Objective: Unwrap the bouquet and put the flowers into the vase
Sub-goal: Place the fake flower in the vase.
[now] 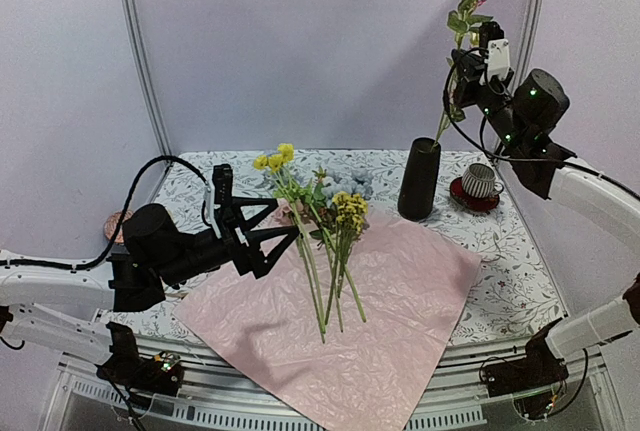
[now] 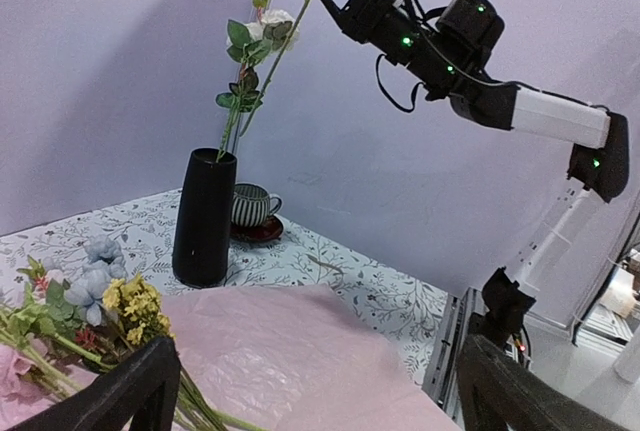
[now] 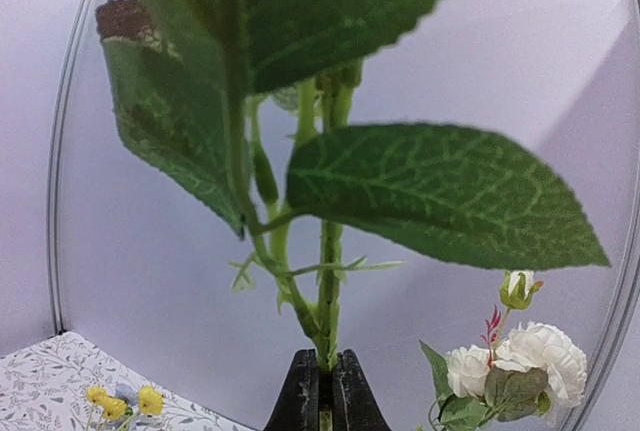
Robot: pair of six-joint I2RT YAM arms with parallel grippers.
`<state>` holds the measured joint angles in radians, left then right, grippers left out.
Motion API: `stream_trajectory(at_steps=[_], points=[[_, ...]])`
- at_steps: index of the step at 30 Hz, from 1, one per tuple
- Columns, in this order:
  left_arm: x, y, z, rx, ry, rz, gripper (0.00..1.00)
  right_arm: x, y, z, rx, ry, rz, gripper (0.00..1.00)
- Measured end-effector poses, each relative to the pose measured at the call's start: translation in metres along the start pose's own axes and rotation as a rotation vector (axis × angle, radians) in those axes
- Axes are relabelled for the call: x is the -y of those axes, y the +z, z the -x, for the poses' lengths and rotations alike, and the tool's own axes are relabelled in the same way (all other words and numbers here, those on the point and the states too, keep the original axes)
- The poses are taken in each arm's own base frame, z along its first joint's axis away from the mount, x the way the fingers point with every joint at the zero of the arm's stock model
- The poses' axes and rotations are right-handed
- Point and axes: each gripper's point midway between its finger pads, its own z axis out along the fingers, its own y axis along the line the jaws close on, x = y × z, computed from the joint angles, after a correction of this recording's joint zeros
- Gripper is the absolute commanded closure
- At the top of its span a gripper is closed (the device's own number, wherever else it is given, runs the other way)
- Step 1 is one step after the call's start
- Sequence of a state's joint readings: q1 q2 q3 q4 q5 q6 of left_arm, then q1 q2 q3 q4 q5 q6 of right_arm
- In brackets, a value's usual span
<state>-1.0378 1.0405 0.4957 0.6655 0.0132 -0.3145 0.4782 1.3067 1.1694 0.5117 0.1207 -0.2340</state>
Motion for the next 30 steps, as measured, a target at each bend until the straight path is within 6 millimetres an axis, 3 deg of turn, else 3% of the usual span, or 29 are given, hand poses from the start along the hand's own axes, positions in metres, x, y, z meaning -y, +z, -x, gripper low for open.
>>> stream_trajectory(at_steps=[8, 16, 23, 30], points=[[-0.001, 0.0, 0.0, 0.001, 0.01, 0.005, 0.02, 0.009, 0.024, -0.024, -0.025, 0.017, 0.001, 0.98], [-0.003, 0.0, 0.0, 0.0, 0.016, 0.017, 0.02, 0.006, 0.04, -0.078, -0.12, 0.052, 0.005, 0.98], [-0.005, 0.0, -0.001, -0.003, 0.017, 0.028, 0.02, 0.01, 0.045, -0.113, -0.187, 0.102, -0.011, 0.98], [-0.006, 0.0, -0.002, -0.008, 0.025, 0.031, 0.02, 0.006, 0.042, -0.174, -0.314, 0.163, -0.02, 0.97]])
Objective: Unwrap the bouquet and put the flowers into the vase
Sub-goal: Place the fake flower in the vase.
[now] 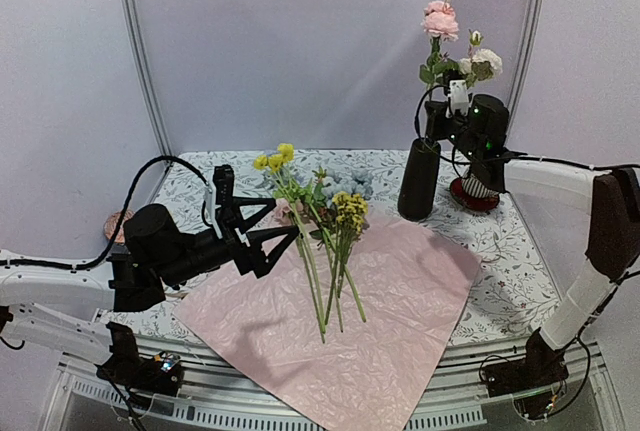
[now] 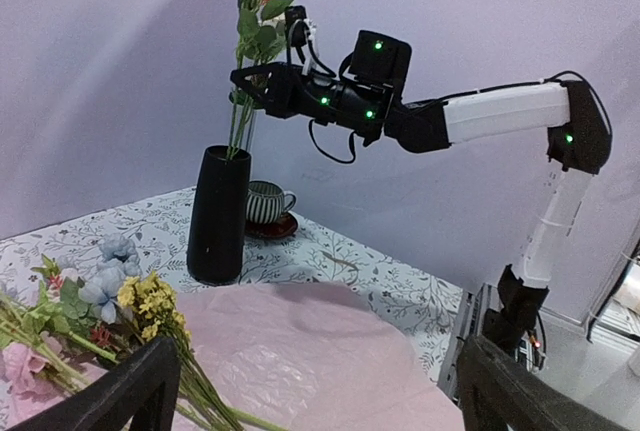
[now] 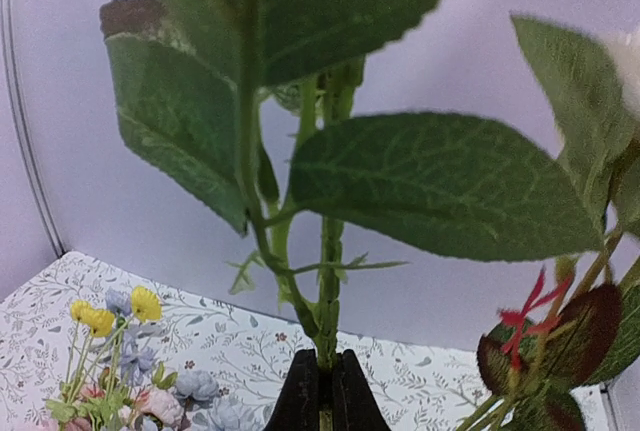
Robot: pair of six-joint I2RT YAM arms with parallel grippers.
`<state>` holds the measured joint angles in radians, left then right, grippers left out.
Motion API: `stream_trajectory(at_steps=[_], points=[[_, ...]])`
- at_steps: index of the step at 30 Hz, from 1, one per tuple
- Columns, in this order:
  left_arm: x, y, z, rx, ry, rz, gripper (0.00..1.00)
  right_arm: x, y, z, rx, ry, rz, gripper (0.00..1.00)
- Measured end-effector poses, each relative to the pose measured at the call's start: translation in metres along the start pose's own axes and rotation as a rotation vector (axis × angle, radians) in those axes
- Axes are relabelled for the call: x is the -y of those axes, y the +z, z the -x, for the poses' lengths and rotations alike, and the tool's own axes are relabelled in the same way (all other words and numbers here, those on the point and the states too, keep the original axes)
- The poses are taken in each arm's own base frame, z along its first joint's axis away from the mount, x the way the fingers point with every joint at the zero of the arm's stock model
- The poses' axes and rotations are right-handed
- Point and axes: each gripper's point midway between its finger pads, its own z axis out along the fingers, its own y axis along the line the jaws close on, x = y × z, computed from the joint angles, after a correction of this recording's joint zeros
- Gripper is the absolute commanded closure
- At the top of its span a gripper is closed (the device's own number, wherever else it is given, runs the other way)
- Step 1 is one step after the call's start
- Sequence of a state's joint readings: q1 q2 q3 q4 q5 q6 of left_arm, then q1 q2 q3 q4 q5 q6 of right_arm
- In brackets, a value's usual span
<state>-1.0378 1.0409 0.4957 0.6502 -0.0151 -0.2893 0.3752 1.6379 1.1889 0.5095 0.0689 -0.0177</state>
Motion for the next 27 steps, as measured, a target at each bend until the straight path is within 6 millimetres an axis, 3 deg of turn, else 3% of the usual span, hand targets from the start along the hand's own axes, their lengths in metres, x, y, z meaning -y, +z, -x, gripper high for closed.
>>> stream_trajectory(at_steps=[5, 10, 11, 14, 20, 21, 25, 27], points=[[-0.001, 0.0, -0.001, -0.005, 0.005, 0.004, 0.02, 0.001, 0.005, -0.04, -0.096, 0.044, -0.005, 0.94], [-0.002, 0.0, -0.004, -0.014, 0.009, 0.009, 0.02, 0.002, 0.003, -0.061, -0.144, 0.076, -0.011, 0.82], [-0.002, 0.0, -0.004, -0.016, 0.009, 0.01, 0.02, 0.002, 0.003, -0.063, -0.149, 0.079, -0.012, 0.76], [-0.002, 0.0, -0.005, -0.019, 0.01, 0.011, 0.02, 0.003, 0.002, -0.067, -0.16, 0.088, -0.016, 0.7], [-0.002, 0.0, -0.005, -0.019, 0.01, 0.011, 0.02, 0.003, 0.001, -0.073, -0.182, 0.093, -0.019, 0.64], [-0.002, 0.0, -0.005, -0.019, 0.009, 0.011, 0.02, 0.003, 0.001, -0.074, -0.188, 0.094, -0.02, 0.59], [-0.002, 0.0, -0.005, -0.019, 0.009, 0.011, 0.02, 0.003, -0.002, -0.079, -0.214, 0.103, -0.023, 0.55], [-0.003, 0.0, -0.005, -0.019, 0.009, 0.012, 0.02, 0.003, -0.005, -0.079, -0.223, 0.111, -0.024, 0.49]])
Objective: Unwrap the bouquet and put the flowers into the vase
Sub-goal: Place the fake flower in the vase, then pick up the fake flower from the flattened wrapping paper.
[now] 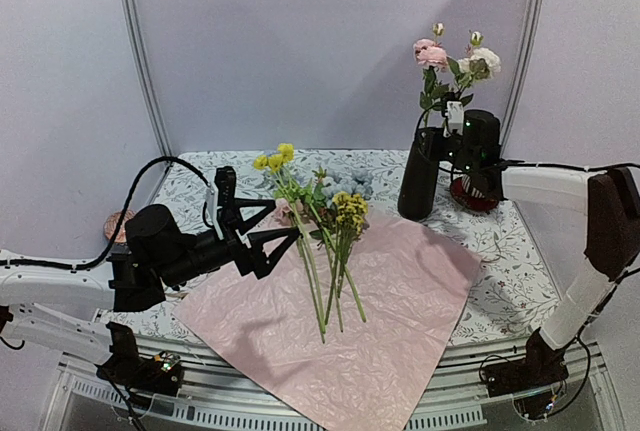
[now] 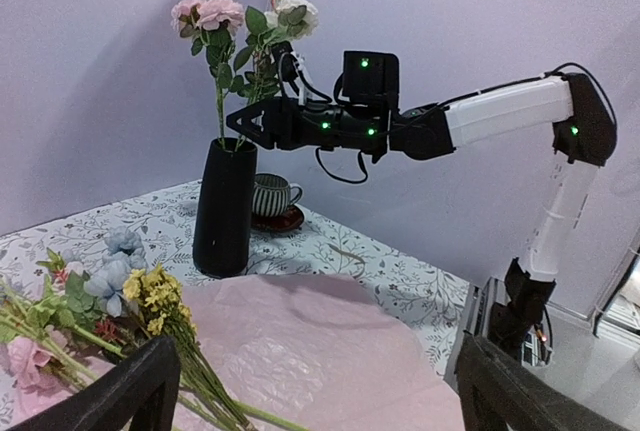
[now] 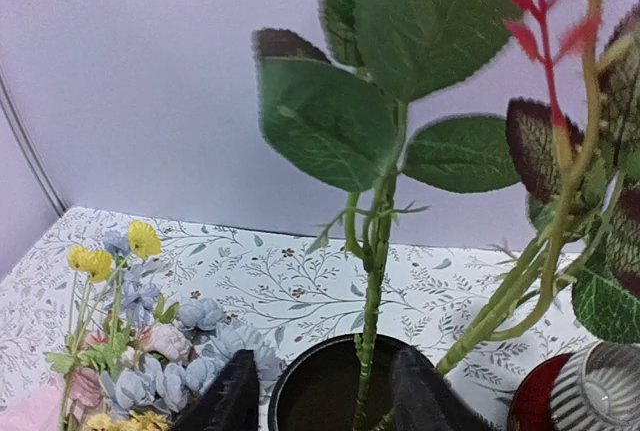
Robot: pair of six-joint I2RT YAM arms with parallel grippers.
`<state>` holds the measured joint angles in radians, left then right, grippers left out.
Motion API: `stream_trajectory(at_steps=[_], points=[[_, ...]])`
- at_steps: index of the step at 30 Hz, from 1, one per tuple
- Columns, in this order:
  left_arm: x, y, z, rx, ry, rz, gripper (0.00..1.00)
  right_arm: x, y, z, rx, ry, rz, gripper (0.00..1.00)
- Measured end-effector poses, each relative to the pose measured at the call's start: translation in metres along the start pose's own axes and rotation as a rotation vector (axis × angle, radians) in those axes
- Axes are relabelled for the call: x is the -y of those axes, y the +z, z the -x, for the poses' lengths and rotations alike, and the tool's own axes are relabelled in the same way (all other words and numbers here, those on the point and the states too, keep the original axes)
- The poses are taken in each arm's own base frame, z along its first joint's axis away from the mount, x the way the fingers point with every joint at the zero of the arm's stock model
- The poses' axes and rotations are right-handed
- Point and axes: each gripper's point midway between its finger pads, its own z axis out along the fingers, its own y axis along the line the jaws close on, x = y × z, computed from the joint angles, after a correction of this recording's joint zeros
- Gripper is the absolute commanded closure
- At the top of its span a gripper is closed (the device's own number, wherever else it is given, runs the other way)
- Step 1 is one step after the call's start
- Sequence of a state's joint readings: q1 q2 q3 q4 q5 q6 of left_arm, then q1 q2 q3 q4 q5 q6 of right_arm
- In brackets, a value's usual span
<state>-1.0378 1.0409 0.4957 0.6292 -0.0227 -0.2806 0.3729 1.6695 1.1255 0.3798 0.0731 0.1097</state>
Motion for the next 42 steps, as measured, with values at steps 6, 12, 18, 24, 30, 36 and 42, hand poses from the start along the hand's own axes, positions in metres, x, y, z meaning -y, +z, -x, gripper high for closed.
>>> stream_trajectory(at_steps=[6, 12, 18, 24, 30, 36, 42], points=[[-0.001, 0.0, 0.0, 0.002, 0.0, 0.008, 0.02, -0.002, -0.014, 0.008, -0.003, 0.014, 0.008, 0.36], [-0.003, 0.0, 0.0, 0.0, -0.001, 0.015, 0.02, -0.01, -0.031, 0.019, -0.017, 0.037, 0.051, 0.3], [-0.006, -0.001, -0.003, -0.009, -0.007, 0.032, 0.02, -0.017, -0.054, 0.035, -0.026, 0.079, 0.089, 0.29], [-0.008, -0.001, -0.004, -0.011, -0.026, 0.043, 0.02, -0.024, -0.08, 0.045, -0.046, 0.115, 0.129, 0.28], [-0.009, 0.001, -0.008, -0.021, -0.042, 0.046, 0.02, -0.032, -0.11, 0.047, -0.066, 0.124, 0.184, 0.29], [-0.015, 0.007, -0.028, -0.081, -0.057, 0.073, 0.02, -0.053, -0.137, 0.045, -0.091, 0.121, 0.318, 0.31], [-0.025, 0.018, -0.047, -0.145, -0.078, 0.12, 0.02, -0.079, -0.147, 0.012, -0.19, 0.116, 0.454, 0.31]])
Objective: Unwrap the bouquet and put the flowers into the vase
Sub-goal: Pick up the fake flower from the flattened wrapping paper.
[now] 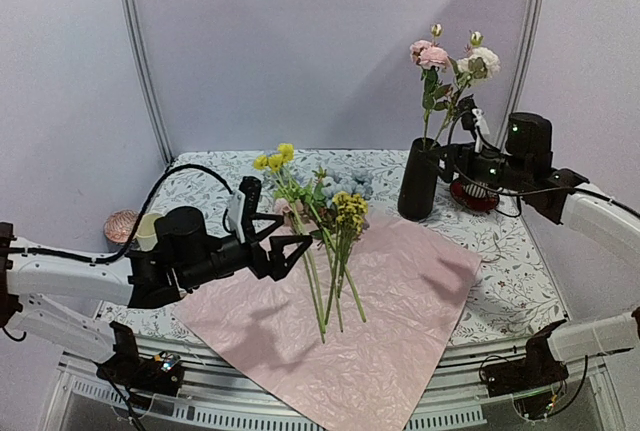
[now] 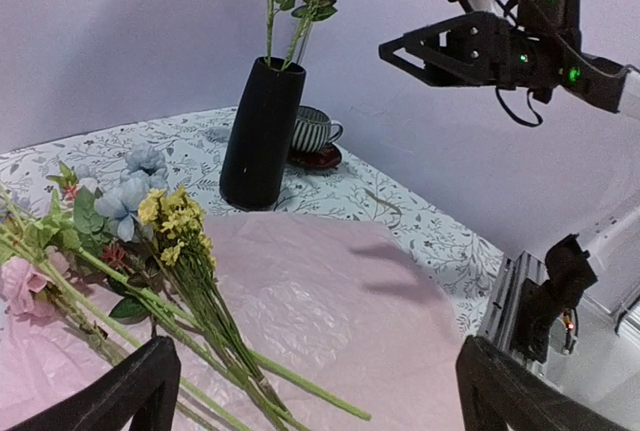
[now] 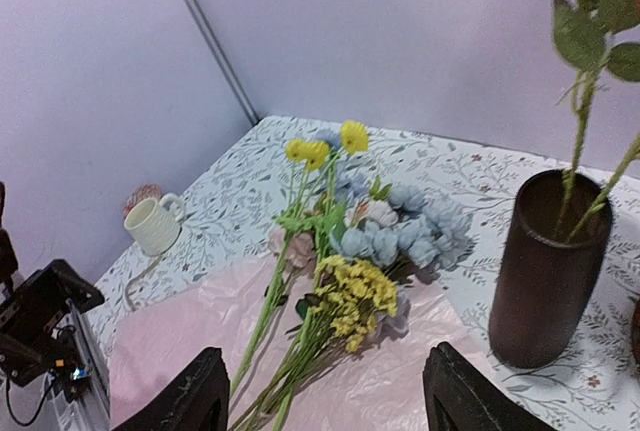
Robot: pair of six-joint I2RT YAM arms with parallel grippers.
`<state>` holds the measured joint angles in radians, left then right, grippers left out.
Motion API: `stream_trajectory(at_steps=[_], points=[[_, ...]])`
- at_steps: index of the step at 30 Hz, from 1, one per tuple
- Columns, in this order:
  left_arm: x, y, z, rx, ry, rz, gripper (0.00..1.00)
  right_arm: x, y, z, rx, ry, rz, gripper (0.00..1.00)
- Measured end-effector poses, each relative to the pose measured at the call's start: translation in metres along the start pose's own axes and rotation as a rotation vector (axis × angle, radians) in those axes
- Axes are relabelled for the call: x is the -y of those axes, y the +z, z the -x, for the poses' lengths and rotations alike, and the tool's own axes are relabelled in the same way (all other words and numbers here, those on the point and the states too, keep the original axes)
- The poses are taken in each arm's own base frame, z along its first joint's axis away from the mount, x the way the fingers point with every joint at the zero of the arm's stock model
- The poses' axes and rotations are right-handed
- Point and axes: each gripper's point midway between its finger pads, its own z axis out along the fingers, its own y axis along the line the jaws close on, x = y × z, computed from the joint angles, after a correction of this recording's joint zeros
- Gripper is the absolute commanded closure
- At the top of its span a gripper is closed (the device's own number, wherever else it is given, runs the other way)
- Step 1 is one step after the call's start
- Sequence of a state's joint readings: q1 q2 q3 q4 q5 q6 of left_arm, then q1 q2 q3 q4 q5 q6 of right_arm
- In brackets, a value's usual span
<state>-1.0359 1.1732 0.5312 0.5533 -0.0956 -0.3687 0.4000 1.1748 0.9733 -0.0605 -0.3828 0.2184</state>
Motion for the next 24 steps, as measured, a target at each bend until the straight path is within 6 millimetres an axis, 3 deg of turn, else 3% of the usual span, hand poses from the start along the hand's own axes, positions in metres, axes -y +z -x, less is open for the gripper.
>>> stream_trajectory(at_steps=[6, 12, 16, 19, 24], points=[[-0.024, 0.012, -0.011, -0.058, -0.078, 0.095, 0.02, -0.027, 0.022, -0.054, -0.129, 0.012, 0.111, 0.33], [-0.07, 0.019, -0.031, -0.138, -0.202, 0.215, 0.04, -0.037, 0.051, -0.104, -0.248, 0.082, 0.173, 0.37], [-0.084, 0.02, -0.048, -0.191, -0.258, 0.249, 0.06, -0.048, 0.068, -0.128, -0.304, 0.118, 0.208, 0.39], [-0.085, 0.02, -0.056, -0.219, -0.285, 0.254, 0.11, -0.055, 0.079, -0.145, -0.339, 0.147, 0.224, 0.4], [-0.092, 0.023, -0.068, -0.252, -0.336, 0.266, 0.29, -0.063, 0.095, -0.172, -0.392, 0.2, 0.238, 0.41]])
